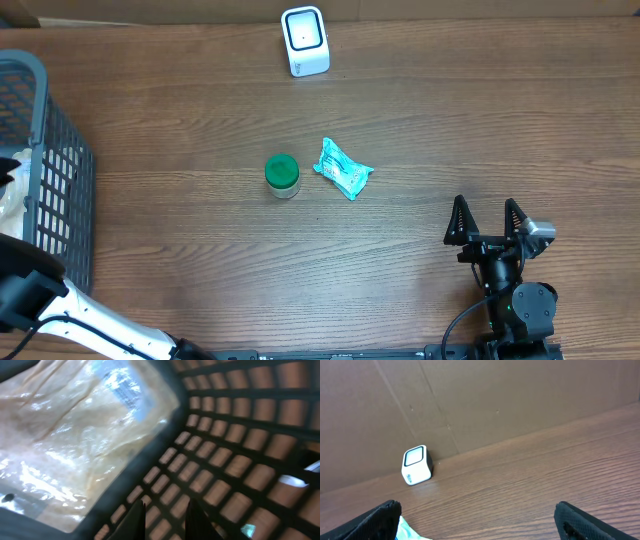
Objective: Scan the item barcode
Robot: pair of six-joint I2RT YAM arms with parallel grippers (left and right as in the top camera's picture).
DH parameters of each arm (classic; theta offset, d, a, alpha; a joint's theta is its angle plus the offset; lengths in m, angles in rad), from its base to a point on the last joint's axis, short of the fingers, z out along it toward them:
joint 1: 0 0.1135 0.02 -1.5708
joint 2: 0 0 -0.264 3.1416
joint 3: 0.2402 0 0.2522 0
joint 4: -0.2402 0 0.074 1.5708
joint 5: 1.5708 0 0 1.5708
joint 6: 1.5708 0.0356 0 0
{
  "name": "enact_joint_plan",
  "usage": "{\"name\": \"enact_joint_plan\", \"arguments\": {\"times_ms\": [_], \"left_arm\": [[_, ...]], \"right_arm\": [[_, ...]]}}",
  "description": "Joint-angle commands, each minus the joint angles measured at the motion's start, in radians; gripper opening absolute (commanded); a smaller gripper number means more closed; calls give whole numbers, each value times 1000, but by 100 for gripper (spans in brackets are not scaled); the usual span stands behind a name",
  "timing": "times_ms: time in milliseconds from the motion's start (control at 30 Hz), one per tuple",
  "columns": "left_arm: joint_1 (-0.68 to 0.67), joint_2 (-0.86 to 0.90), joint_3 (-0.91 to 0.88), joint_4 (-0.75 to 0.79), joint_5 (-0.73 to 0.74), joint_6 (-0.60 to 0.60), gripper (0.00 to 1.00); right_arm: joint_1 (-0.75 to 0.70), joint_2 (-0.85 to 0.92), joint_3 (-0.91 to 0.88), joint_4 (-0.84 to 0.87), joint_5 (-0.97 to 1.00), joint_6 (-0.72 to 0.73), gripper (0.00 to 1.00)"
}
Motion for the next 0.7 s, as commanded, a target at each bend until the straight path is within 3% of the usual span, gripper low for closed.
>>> {"name": "enact_joint_plan", "arguments": {"times_ms": [0,33,67,167,233,333,567,667], "left_arm": [[-14,-13,84,-13,71,39,12],[-16,-14,85,-3,43,49,19],[-21,-7,81,1,-45,49,36],[-33,14,36,29,-169,50,51],[-39,21,-26,56,-192,87,60],[-43,21,-175,153,-204,163,81],[-44,21,-305,344,-303,169,78],[-44,21,-312,407,-383,169,83]], "right_arm": [[-1,-3,-10,4,10,-4,100],[-1,-3,-10,4,10,-4,100],[-1,-3,-10,4,10,-4,100],[-1,-3,-10,4,10,-4,100],[-1,-3,-10,4,10,-4,100],[-1,-3,-10,4,10,-4,100],[-1,-3,-10,4,10,-4,100],[-1,-3,-10,4,10,-4,100]]}}
